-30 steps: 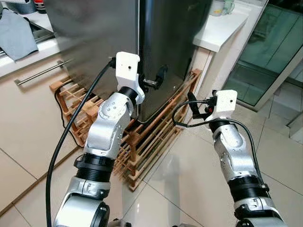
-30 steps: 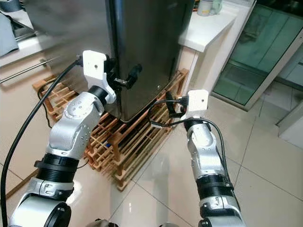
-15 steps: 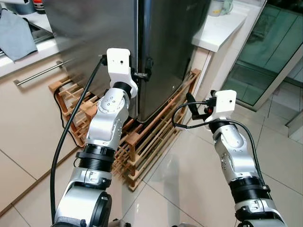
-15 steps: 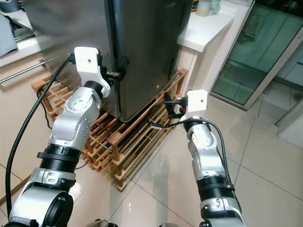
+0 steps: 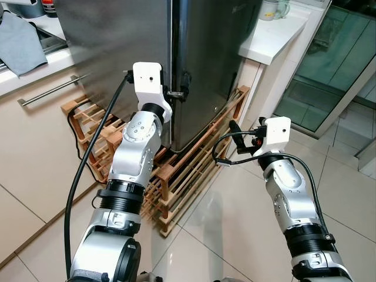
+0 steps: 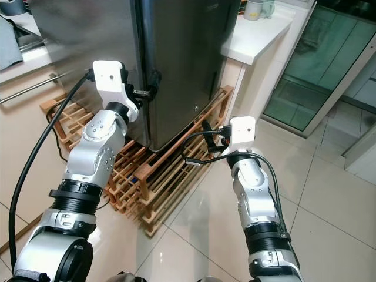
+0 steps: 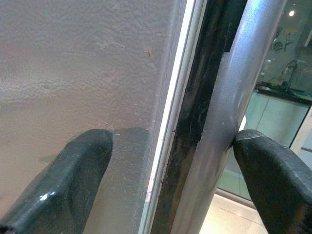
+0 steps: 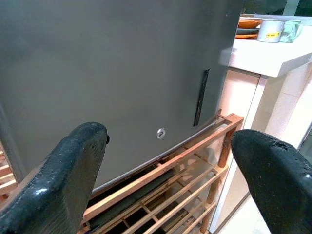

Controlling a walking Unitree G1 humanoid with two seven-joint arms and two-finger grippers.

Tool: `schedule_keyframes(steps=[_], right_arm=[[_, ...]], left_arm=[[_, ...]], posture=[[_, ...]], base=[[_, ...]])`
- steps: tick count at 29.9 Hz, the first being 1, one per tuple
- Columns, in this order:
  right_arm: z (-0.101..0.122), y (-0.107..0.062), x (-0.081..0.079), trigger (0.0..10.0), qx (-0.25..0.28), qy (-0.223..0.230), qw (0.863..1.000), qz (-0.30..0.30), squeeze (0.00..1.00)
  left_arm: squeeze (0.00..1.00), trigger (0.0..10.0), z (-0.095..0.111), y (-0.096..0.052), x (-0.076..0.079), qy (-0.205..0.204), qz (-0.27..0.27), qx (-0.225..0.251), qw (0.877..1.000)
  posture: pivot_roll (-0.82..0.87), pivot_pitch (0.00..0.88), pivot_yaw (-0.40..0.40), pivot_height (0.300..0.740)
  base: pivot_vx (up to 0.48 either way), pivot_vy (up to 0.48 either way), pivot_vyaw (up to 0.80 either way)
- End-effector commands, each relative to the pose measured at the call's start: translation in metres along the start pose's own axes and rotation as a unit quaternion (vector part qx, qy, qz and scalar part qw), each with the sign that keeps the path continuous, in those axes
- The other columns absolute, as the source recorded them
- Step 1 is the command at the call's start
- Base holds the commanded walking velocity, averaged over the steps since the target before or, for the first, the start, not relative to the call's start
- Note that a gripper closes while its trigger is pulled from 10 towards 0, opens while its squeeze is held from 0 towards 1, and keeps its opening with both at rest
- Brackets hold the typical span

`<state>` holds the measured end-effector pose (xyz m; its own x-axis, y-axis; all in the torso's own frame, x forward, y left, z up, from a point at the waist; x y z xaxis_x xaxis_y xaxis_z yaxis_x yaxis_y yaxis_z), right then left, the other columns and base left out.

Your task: Restocking fridge

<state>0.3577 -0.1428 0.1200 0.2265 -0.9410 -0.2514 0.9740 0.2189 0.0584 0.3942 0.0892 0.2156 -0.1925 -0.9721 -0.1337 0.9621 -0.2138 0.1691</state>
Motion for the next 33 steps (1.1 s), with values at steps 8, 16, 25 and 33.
schedule_keyframes(steps=[8,16,25,33], right_arm=[[0.0,-0.004,-0.002,10.0,-0.004,0.005,1.0,0.0,0.28],[-0.002,-0.003,-0.003,10.0,-0.011,0.006,1.0,0.001,0.28],[-0.004,-0.001,-0.006,10.0,-0.013,0.01,1.0,0.004,0.28],[-0.005,-0.001,-0.007,10.0,-0.014,0.01,1.0,0.005,0.28]], left_arm=[[0.0,10.0,0.005,0.001,0.022,-0.01,-0.067,0.002,0.998],[0.0,10.0,-0.003,-0.004,0.034,-0.01,-0.089,-0.009,0.996],[0.0,10.0,-0.034,0.0,0.047,0.008,-0.103,-0.057,0.993],[0.0,10.0,-0.045,0.016,0.04,0.023,-0.058,-0.083,0.995]], posture=[[-0.09,0.0,-0.02,0.74],[-0.07,0.0,-0.024,0.74],[-0.07,0.0,-0.017,0.74],[-0.08,0.0,-0.008,0.74]], base=[[0.0,0.0,0.0],[0.0,0.0,0.0],[0.0,0.0,0.0],[0.0,0.0,0.0]])
Point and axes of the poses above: a point about 5 cm out from each wrist's last joint towards the gripper, its own y axis pointing out of the wrist towards the gripper, its own z axis along the axis of the wrist's last joint, x = y × z, the point moved 3 cm from there along y, pointing out of the wrist towards the gripper, and after that the axes turned 13 degrees about y, right-handed, at the moved point
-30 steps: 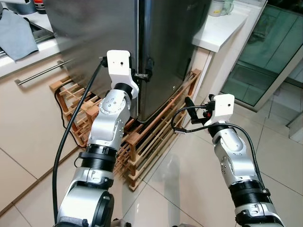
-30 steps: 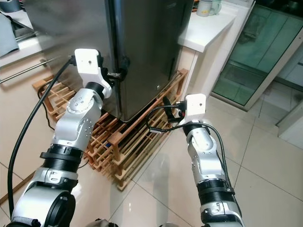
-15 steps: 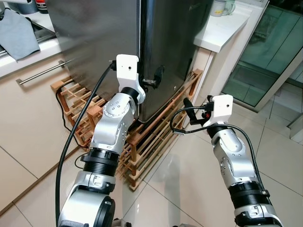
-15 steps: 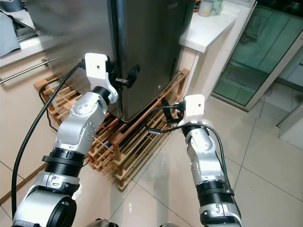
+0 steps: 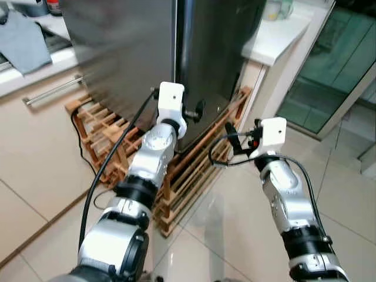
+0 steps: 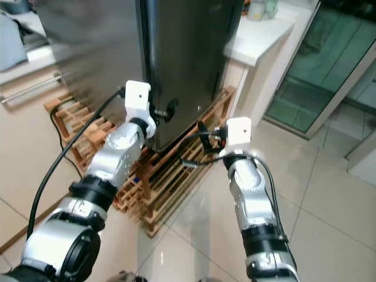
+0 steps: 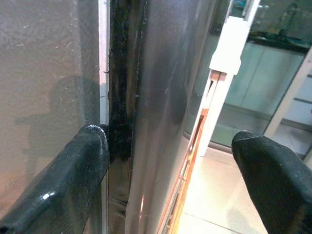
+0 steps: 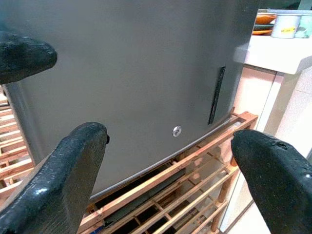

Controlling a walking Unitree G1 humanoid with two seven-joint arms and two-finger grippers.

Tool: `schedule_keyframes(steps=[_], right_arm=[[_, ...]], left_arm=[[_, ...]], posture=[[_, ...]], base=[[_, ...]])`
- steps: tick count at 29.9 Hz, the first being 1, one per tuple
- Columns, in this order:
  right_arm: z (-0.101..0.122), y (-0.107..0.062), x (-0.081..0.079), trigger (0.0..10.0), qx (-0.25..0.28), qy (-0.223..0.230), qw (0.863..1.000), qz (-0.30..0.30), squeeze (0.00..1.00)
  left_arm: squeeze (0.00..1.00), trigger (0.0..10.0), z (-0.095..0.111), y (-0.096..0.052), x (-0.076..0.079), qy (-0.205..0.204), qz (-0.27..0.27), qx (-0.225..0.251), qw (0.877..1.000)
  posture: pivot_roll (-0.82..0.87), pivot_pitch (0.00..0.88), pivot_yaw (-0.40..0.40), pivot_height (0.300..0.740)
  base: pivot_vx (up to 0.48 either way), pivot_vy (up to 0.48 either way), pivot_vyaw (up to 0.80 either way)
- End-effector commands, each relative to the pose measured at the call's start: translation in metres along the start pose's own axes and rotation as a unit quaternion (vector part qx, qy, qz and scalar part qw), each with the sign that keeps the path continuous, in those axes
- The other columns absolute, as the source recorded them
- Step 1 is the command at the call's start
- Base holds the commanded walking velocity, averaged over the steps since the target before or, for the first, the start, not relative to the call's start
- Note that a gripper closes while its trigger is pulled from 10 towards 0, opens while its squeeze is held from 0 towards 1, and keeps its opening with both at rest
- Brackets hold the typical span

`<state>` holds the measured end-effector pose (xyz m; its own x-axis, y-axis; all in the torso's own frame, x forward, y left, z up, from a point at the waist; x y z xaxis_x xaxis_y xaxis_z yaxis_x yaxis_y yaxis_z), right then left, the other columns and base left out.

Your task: Restocking fridge

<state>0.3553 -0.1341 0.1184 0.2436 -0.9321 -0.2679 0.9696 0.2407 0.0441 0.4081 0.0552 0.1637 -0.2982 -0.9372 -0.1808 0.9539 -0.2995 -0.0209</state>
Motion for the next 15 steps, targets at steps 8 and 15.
schedule_keyframes(steps=[8,15], right_arm=[[-0.002,-0.005,0.003,10.0,-0.006,0.002,1.0,-0.004,0.29],[-0.007,-0.019,0.005,10.0,-0.019,0.004,1.0,-0.001,0.28]], left_arm=[[0.0,10.0,0.037,0.011,0.051,-0.048,-0.124,0.08,0.988],[0.0,10.0,0.085,-0.004,0.116,-0.093,-0.275,0.187,0.939]], posture=[[-0.1,0.0,-0.001,0.74],[-0.13,0.0,0.01,0.74]], base=[[0.0,0.0,0.0],[0.0,0.0,0.0]])
Point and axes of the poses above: a point about 5 cm out from each wrist's last joint towards the gripper, its own y axis pointing out of the wrist towards the gripper, its own z axis along the axis of the wrist's last joint, x = y × z, the point moved 3 cm from there along y, pointing out of the wrist towards the gripper, and after that the axes turned 13 degrees about y, right-handed, at the moved point
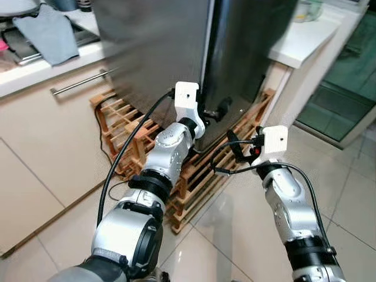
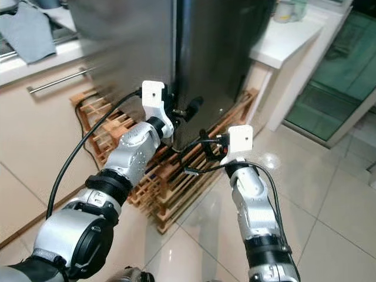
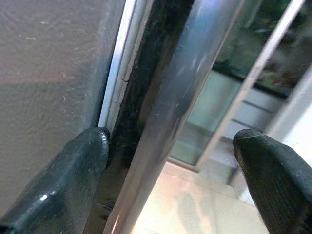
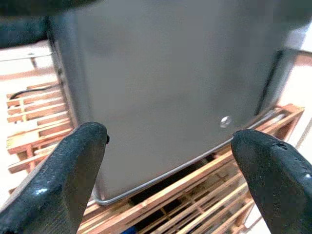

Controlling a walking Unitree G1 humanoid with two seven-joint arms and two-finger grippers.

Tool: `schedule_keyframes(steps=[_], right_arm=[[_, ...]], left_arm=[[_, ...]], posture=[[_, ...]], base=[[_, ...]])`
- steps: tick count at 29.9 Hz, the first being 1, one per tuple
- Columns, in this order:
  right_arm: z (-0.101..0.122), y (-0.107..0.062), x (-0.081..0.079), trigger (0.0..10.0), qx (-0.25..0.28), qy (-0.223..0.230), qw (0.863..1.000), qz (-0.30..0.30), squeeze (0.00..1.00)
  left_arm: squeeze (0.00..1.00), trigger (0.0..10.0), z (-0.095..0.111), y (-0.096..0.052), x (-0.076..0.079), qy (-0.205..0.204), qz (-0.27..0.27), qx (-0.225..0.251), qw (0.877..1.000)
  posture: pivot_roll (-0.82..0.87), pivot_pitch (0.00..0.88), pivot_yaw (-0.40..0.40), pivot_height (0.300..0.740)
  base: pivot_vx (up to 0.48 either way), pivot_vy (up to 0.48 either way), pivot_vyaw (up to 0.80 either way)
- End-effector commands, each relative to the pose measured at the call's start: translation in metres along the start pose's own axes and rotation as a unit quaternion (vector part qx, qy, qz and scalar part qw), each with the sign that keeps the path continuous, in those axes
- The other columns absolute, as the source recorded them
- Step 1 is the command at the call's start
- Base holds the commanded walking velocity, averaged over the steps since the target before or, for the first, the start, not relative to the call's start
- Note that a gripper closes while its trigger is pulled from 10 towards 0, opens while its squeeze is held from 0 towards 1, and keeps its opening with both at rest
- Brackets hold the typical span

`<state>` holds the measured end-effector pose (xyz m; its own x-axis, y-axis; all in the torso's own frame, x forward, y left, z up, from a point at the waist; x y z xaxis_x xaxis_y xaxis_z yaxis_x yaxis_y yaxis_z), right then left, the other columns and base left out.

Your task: Restocking fridge

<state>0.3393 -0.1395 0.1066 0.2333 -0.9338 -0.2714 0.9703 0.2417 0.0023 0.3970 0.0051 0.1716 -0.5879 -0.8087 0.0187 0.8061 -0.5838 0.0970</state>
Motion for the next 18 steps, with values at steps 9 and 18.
schedule_keyframes(steps=[9,18], right_arm=[[-0.013,-0.034,-0.004,10.0,-0.059,0.01,0.997,0.05,0.28],[-0.012,-0.037,-0.022,10.0,-0.087,0.03,0.99,0.103,0.23]], left_arm=[[0.0,10.0,0.075,0.001,0.159,-0.093,-0.398,0.155,0.899],[0.0,10.0,0.079,-0.007,0.092,-0.109,-0.312,0.161,0.93]], posture=[[-0.14,0.0,0.019,0.74],[-0.11,0.0,0.021,0.74]], base=[[0.0,0.0,0.0],[0.0,0.0,0.0]])
Point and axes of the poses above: a point about 5 cm out from each wrist's last joint towards the gripper, its own y axis pointing out of the wrist towards the gripper, its own z axis along the axis of the wrist's last joint, x = y × z, the point moved 3 cm from there along y, pointing out of the wrist towards the gripper, and after that the axes turned 13 degrees about y, right-handed, at the moved point
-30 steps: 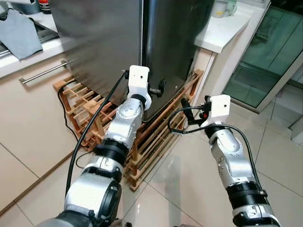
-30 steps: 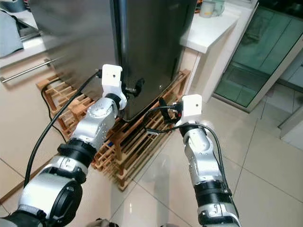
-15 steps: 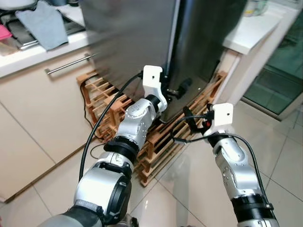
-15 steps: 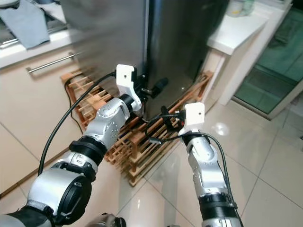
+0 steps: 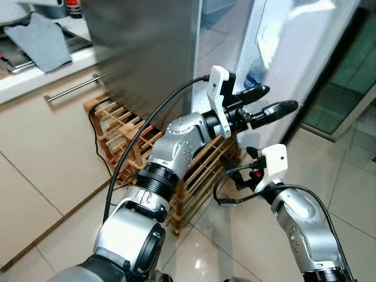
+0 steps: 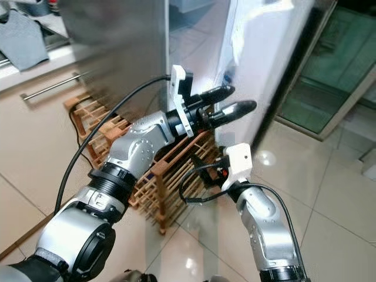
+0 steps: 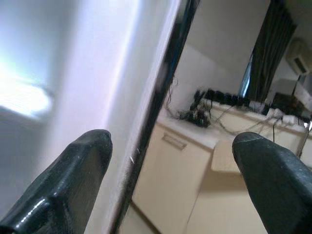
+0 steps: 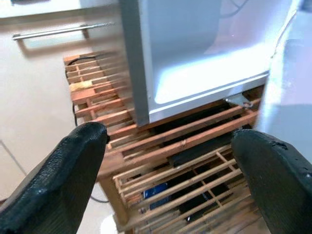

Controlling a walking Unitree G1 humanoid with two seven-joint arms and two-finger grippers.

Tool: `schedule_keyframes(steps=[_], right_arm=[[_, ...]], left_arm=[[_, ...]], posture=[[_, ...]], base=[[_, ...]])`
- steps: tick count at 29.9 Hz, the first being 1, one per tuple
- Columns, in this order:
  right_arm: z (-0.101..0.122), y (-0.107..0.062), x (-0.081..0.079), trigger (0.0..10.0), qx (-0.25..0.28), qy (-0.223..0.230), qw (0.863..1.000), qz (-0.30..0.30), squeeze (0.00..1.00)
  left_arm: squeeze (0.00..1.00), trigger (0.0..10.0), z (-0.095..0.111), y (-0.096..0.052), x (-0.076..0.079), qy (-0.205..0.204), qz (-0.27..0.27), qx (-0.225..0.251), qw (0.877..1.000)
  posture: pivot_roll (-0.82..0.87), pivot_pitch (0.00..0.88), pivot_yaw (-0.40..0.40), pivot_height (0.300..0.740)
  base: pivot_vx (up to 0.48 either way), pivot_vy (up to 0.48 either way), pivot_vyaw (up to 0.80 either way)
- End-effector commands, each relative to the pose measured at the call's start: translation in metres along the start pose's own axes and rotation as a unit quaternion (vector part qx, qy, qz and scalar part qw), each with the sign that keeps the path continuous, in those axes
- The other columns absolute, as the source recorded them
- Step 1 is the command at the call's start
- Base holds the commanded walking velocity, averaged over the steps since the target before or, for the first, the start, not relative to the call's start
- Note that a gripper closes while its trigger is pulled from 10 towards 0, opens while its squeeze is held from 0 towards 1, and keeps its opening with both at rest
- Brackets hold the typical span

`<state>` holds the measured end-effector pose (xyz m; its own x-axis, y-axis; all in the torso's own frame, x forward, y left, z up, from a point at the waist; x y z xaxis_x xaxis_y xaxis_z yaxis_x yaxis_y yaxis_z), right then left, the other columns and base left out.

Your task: Restocking fridge

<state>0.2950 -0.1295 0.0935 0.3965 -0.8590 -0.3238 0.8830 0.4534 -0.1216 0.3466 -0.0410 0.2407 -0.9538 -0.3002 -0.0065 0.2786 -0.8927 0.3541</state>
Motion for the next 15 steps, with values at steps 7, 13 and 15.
schedule_keyframes(steps=[7,13,15], right_arm=[[0.015,0.022,0.022,10.0,0.018,0.004,0.997,-0.073,0.0],[0.023,0.037,0.027,10.0,0.028,0.004,0.996,-0.081,0.0],[0.024,0.04,0.025,10.0,0.031,0.013,0.997,-0.073,0.0]], left_arm=[[0.0,10.0,0.008,-0.103,-0.042,0.034,0.191,-0.001,0.981],[0.0,10.0,0.027,-0.19,-0.061,0.101,0.364,-0.029,0.925],[0.0,10.0,0.028,-0.203,-0.061,0.11,0.399,-0.034,0.91]], posture=[[-0.04,0.0,-0.012,0.74],[0.04,0.0,-0.055,0.74],[0.04,0.0,-0.057,0.74]], base=[[0.0,0.0,0.0],[0.0,0.0,0.0],[0.0,0.0,0.46]])
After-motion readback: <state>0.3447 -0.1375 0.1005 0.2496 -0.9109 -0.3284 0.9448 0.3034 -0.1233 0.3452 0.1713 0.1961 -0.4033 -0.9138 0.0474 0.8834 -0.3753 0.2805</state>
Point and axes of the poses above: a point about 5 cm out from each wrist's last joint towards the gripper, its own y axis pointing out of the wrist towards the gripper, its own z axis along the axis of the wrist's last joint, x = y × z, the point moved 3 cm from there along y, pointing out of the wrist towards the gripper, and after that the axes turned 13 degrees about y, right-handed, at the moved point
